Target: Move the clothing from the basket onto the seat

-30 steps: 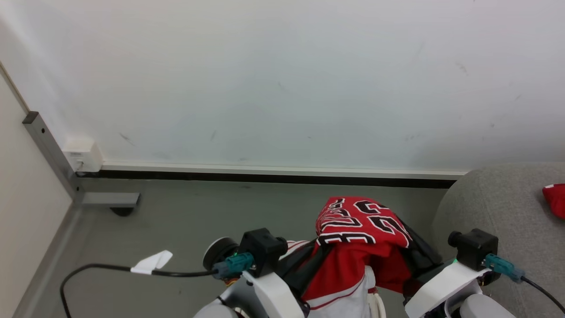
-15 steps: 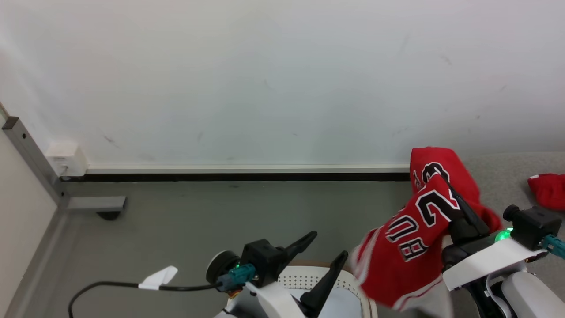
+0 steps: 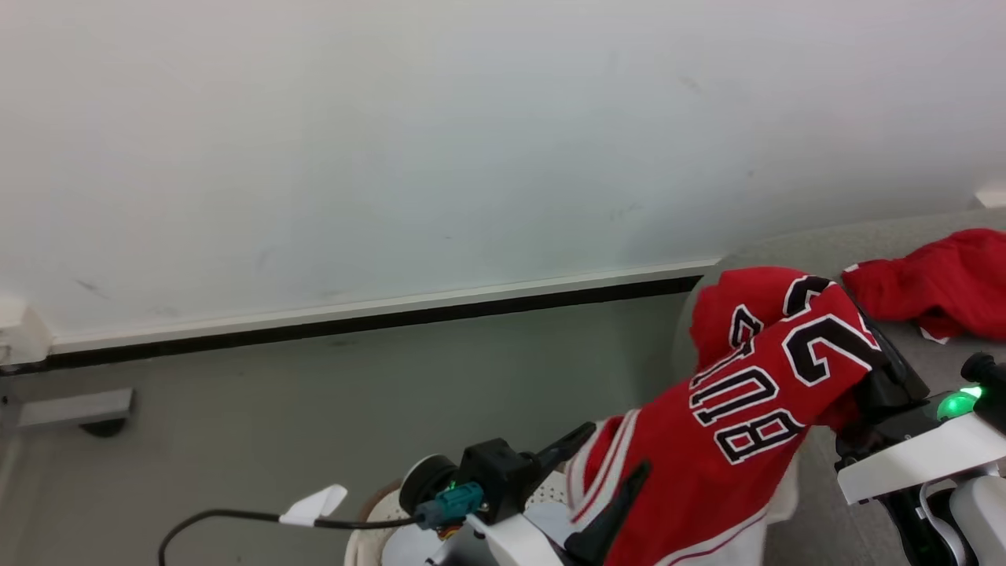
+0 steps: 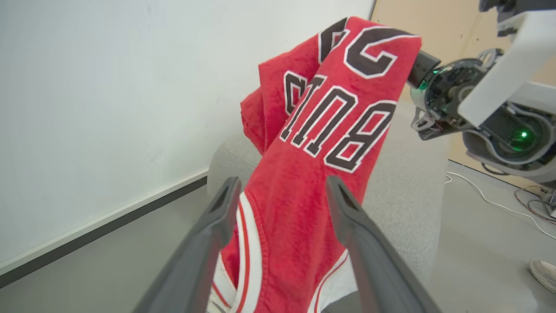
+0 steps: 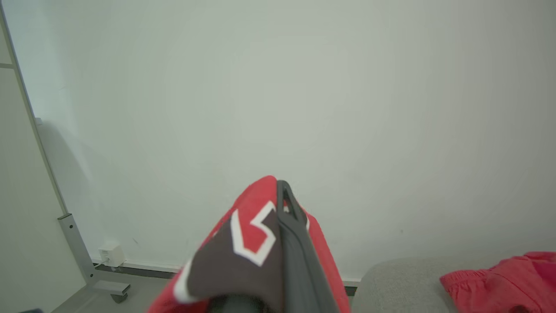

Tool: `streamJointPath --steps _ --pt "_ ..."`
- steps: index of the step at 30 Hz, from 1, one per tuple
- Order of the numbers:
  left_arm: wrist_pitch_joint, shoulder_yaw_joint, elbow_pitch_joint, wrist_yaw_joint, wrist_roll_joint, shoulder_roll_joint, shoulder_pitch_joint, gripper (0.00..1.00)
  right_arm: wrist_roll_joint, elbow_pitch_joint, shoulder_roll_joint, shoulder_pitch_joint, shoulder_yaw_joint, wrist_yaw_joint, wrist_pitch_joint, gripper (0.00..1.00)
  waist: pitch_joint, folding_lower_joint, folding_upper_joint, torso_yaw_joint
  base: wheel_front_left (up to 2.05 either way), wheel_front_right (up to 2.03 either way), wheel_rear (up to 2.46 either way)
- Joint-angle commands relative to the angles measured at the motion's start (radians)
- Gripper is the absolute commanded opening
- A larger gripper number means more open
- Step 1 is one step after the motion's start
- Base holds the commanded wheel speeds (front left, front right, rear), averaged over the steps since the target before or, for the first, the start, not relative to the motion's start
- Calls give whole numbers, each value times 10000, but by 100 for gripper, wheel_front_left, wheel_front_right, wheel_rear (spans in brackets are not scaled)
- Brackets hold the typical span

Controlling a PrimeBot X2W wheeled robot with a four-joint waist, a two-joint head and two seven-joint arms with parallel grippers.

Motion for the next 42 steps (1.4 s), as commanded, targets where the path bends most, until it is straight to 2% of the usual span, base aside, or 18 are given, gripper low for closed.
streamJointPath --steps 1,16,25,29,33,38,42 --pt "-61 -17 85 7 94 -1 -71 100 -82 -130 -90 183 -47 -22 25 0 70 -1 -1 -415 0 0 0" --pt "-247 -103 188 6 73 -105 -270 100 -294 -818 -281 579 -705 -22 256 0 307 -1 -1 -2201 0 0 0" --pt "-161 -147 89 12 142 -114 -559 100 -221 -1188 -350 788 -1619 -22 406 0 838 -1 -1 -2560 0 0 0" --pt "58 -133 -46 -54 353 -33 -1126 100 -279 -1410 -188 422 -2243 -22 405 0 1790 -1 -1 -2342 0 0 0" --pt "314 -55 -235 -133 602 107 -1965 100 -529 -1337 91 -644 -2983 -23 616 0 3095 -1 -1 -2033 0 0 0" --pt "657 74 -434 -306 1024 222 -3186 100 -966 -869 307 -3025 -4365 -23 1049 0 5001 -1 -1 -1587 0 0 0" --pt "713 210 -470 -442 1215 212 -4077 100 -1534 23 -1 -5239 -5932 -23 1413 0 6266 -1 -1 -1228 0 0 0"
